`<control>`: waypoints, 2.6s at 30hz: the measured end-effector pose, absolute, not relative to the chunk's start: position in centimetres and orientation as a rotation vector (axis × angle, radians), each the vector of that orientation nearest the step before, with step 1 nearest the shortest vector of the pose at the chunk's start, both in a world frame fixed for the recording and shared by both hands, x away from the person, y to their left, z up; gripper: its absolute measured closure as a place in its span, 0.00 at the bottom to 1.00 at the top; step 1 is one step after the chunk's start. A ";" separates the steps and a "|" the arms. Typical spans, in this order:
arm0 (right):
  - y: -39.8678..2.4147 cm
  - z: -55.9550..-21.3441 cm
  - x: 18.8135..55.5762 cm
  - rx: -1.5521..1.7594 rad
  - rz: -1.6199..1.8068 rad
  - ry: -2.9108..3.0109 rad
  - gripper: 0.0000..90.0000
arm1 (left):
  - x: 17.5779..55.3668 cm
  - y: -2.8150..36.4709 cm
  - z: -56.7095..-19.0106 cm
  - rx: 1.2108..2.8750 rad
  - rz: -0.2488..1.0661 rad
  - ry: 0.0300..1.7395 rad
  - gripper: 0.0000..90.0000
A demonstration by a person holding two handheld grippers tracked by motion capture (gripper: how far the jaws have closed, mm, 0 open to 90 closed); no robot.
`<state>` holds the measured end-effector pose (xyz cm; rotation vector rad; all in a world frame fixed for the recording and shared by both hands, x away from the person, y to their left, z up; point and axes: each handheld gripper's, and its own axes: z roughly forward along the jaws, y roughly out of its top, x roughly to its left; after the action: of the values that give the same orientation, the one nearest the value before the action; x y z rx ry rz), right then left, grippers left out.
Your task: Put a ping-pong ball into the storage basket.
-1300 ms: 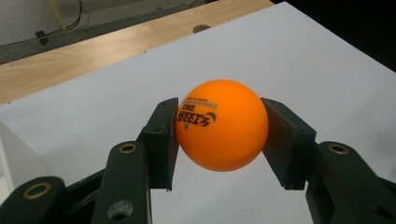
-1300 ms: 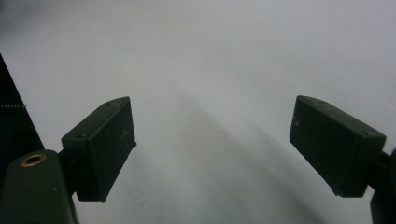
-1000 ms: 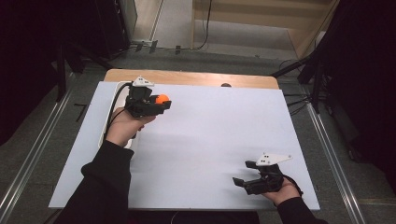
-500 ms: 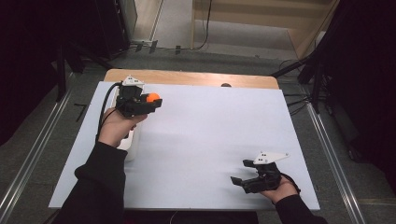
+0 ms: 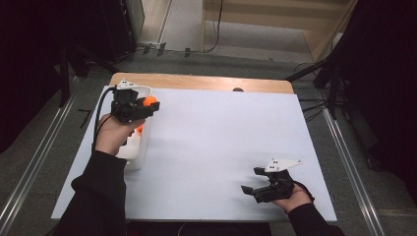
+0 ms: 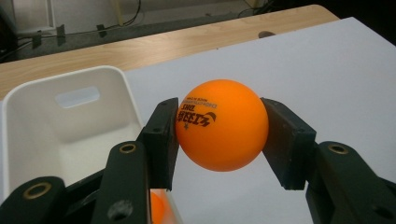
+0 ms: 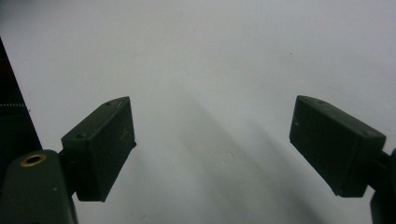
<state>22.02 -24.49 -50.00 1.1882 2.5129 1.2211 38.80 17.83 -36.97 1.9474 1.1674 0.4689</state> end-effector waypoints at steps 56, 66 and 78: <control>-24.6 -50.1 21.8 1.196 1.225 2.510 0.14 | 41.6 20.8 -39.9 1.816 0.646 1.434 0.55; -24.7 -50.1 21.6 1.206 1.223 2.504 0.14 | 42.4 21.0 -40.5 1.801 0.639 1.455 0.55; -24.8 -50.2 21.4 1.212 1.217 2.502 0.14 | 43.3 21.2 -41.4 1.780 0.666 1.503 0.55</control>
<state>21.41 -24.81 -50.17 1.2116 2.5018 1.2166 43.29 21.24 -41.43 1.7801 1.5033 0.6665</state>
